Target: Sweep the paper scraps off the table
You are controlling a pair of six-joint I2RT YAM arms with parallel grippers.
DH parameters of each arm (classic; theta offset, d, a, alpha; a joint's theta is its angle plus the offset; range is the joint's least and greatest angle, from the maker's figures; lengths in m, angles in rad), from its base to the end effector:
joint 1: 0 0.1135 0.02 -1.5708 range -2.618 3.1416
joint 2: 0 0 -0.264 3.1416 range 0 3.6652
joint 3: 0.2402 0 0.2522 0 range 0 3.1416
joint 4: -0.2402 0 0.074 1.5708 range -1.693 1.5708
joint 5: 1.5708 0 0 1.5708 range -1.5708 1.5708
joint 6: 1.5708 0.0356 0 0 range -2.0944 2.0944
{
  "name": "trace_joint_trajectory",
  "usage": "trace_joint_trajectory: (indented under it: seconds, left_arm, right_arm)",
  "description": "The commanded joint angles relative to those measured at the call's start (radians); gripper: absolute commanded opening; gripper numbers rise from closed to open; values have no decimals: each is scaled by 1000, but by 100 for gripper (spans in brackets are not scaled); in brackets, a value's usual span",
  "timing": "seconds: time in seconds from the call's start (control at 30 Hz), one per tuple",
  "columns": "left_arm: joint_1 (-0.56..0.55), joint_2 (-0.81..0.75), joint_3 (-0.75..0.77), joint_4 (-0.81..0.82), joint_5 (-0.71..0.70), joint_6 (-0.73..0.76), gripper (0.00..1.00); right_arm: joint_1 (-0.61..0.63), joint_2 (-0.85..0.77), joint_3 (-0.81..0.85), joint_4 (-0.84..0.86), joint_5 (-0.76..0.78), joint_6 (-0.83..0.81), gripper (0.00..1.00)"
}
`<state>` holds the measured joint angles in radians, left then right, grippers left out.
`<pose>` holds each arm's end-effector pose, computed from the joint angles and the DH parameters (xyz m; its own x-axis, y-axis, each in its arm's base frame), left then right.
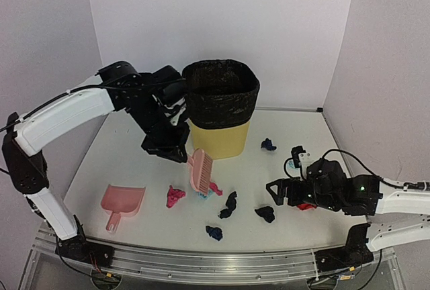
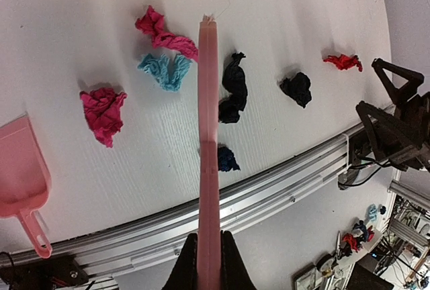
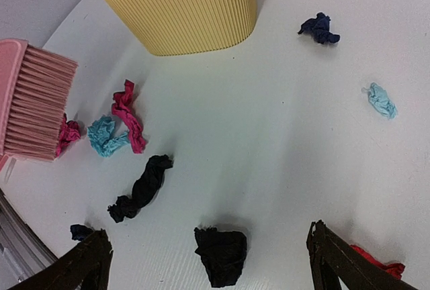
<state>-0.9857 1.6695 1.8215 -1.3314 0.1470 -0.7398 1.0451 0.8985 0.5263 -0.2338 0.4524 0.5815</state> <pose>0.1728 -0.2703 0.3717 -0.9538 0.2323 -0.1905 0.2877 0.8886 -0.3572 0.1102 0.1589 0.2265 -0.5671 0.0069 -0.8236 -0.3424 0.9075 0.2434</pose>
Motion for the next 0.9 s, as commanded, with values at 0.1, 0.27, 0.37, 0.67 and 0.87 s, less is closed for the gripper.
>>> trace_joint_trajectory:
  seconds: [0.1, 0.27, 0.37, 0.67, 0.87]
  left_arm:
    - [219, -267, -284, -103, -124, -15, 0]
    - [268, -271, -350, -103, -124, 37, 0]
    - [277, -223, -393, -101, -118, 47, 0]
    - [277, -81, -353, -41, 30, 159, 0]
    - [273, 36, -290, -15, 103, 214, 0]
  right_arm:
    - [-1, 48, 61, 17, 7, -20, 98]
    - [-3, 43, 59, 16, 5, -21, 98]
    - [-3, 34, 55, 16, 11, -25, 98]
    - [-3, 23, 44, 16, 28, -16, 98]
    - [-3, -4, 23, 16, 47, 2, 98]
